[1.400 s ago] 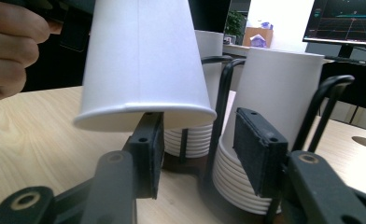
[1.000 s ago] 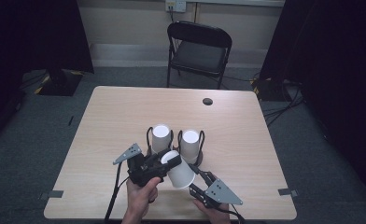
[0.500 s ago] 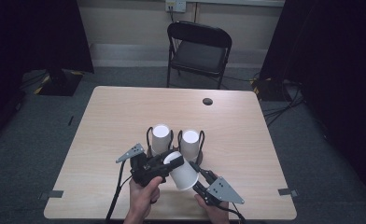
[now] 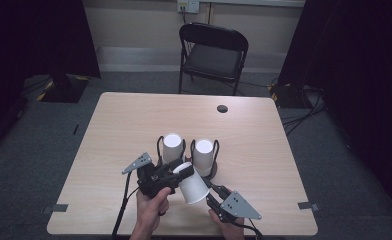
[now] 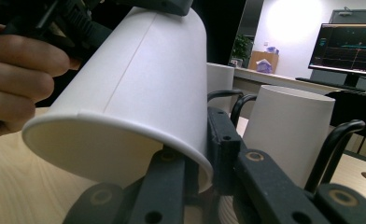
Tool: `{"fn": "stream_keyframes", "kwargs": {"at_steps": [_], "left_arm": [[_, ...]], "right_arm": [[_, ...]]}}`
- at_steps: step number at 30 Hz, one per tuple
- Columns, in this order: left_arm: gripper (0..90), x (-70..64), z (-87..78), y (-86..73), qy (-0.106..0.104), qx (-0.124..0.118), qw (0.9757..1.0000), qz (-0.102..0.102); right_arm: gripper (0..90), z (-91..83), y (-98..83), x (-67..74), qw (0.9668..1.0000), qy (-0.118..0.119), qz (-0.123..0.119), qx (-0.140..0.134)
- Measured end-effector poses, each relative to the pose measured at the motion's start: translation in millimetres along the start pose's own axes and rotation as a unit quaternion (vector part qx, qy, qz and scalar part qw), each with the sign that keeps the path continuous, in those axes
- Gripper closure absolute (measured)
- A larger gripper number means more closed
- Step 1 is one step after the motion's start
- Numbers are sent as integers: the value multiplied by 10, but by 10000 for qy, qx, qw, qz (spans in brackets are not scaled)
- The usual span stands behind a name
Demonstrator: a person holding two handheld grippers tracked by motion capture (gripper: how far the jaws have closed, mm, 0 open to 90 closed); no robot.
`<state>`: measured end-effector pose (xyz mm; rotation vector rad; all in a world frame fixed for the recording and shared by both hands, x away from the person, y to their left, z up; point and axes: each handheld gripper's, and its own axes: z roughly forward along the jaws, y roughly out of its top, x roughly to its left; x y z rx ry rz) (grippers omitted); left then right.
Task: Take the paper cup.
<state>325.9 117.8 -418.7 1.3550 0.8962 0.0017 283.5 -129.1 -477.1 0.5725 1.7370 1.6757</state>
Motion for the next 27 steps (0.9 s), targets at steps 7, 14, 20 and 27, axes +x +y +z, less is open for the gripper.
{"fn": "stream_keyframes", "kwargs": {"at_steps": [7,14,20,27], "left_arm": [[301,21,-68,50,163,-118,9997,152],[295,67,-132,41,308,-188,9990,258],[283,41,-151,32,449,-153,9969,634],[249,30,-162,28,624,-81,9949,790]], "right_arm": [[849,-24,0,-43,9999,-19,96,78],[850,-53,-9,-110,9988,17,366,322],[850,-65,-10,-148,9976,16,514,461],[852,-64,-12,-165,9963,64,519,680]]}}
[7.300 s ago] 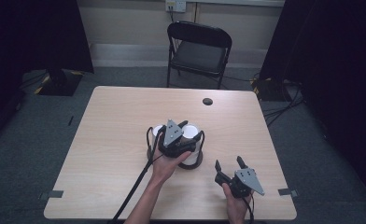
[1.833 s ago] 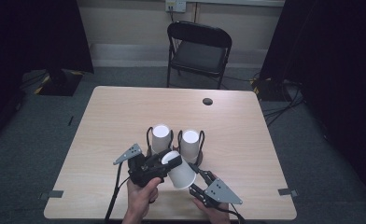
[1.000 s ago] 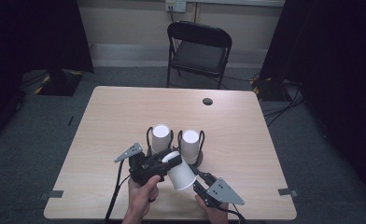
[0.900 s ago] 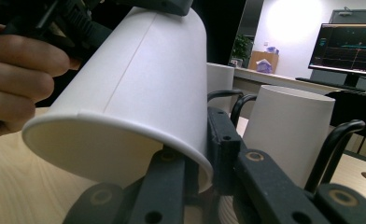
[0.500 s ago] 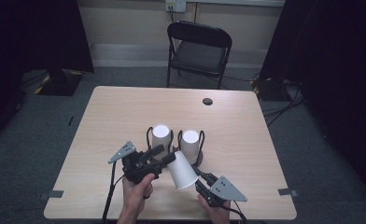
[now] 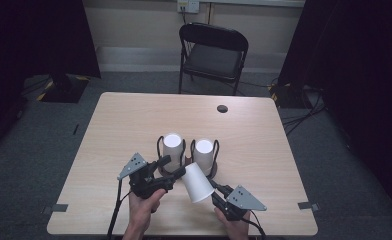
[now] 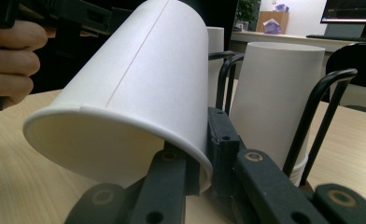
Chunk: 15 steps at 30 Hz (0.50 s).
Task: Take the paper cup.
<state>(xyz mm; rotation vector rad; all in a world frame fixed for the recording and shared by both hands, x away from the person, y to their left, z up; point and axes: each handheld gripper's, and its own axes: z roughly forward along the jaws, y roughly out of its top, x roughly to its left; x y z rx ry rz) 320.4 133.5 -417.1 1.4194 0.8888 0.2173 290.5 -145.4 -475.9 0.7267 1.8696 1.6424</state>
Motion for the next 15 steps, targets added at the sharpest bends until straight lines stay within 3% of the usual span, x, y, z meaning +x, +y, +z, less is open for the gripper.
{"fn": "stream_keyframes", "kwargs": {"at_steps": [3,12,15], "left_arm": [[249,4,-15,0,-15,-2,10000,63],[241,5,-51,-30,85,157,9983,552],[237,19,-64,-47,113,163,9980,608]], "right_arm": [[852,-7,1,-5,10000,-38,-2,90],[851,-47,7,-59,9991,46,212,370],[851,-63,11,-80,9987,18,210,467]]}}
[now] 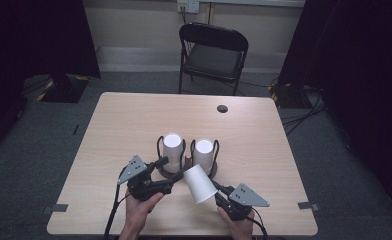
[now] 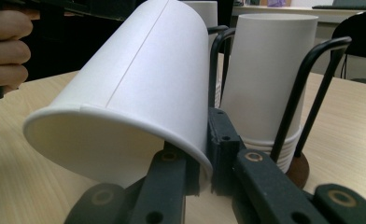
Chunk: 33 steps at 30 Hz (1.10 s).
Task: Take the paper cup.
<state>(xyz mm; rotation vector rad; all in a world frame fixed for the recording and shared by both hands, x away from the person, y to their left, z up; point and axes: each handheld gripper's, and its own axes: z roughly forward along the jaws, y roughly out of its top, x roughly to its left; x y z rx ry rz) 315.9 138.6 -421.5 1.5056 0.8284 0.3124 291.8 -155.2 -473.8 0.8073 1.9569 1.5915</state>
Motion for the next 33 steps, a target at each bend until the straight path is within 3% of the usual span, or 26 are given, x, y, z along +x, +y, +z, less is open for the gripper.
{"fn": "stream_keyframes", "kwargs": {"at_steps": [6,13,17,19,24,26,33], "left_arm": [[222,12,-6,-33,6,141,9998,157],[214,-41,7,-44,161,433,9964,707],[213,-35,5,-57,151,422,9970,624],[213,-46,12,-64,146,462,9966,674],[215,-62,14,-72,146,614,9935,945],[214,-74,15,-78,155,669,9919,1070],[176,-130,8,-121,298,953,9820,1606]], "right_arm": [[851,-9,39,-25,9997,-1,-57,252],[851,13,71,-64,9981,12,-136,606],[851,13,92,-79,9970,99,-132,753],[851,14,101,-86,9966,139,-145,803],[850,9,116,-92,9956,225,-187,885],[850,21,126,-89,9938,273,-197,1061],[852,42,162,-110,9900,381,-200,1347]]}}
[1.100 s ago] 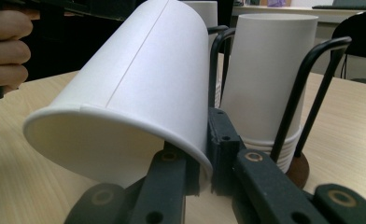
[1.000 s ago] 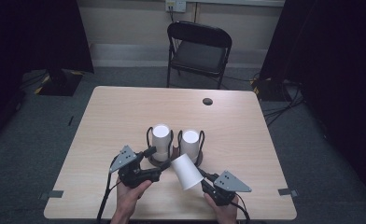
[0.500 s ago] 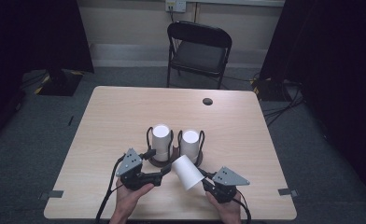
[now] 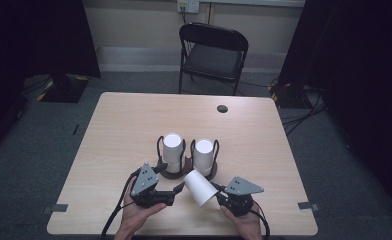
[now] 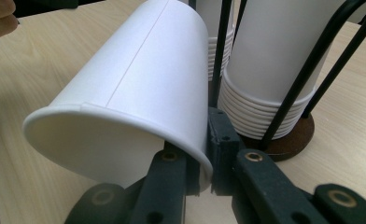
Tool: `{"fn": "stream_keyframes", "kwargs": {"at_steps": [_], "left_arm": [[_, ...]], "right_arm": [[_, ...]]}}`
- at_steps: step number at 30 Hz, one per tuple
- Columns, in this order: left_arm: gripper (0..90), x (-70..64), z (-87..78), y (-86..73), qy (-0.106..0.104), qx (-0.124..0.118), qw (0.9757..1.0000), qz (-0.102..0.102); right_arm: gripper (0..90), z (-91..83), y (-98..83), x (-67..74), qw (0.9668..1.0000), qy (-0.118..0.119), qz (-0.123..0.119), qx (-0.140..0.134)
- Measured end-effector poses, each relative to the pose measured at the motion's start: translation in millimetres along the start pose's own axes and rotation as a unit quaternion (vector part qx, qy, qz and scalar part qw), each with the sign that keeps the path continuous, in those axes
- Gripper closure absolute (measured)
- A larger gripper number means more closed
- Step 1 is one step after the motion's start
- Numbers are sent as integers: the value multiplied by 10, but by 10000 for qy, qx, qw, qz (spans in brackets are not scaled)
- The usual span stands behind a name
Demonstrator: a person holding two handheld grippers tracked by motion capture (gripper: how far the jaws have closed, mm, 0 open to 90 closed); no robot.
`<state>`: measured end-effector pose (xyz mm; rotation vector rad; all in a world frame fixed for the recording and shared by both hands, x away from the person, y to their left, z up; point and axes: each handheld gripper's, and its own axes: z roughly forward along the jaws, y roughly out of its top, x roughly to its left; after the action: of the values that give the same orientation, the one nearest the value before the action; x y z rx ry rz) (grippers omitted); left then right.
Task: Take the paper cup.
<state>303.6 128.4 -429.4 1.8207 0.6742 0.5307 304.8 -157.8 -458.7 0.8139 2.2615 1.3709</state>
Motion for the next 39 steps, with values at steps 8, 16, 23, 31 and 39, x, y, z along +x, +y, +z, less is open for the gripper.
{"fn": "stream_keyframes", "kwargs": {"at_steps": [8,16,23,31,39], "left_arm": [[168,-29,36,-48,-50,362,9991,236],[194,-135,106,-35,-309,635,9939,845],[187,-202,136,-57,-421,767,9884,1245],[187,-337,227,-103,-343,886,9814,1670],[191,-372,232,-125,-197,708,9772,1992]], "right_arm": [[852,-19,101,-59,9994,261,-116,215],[852,12,122,-81,9967,504,-222,596],[852,-21,163,-136,9971,498,-156,546],[852,-69,258,-189,9953,610,-197,730],[852,-46,312,-233,9911,782,-138,1073]]}}
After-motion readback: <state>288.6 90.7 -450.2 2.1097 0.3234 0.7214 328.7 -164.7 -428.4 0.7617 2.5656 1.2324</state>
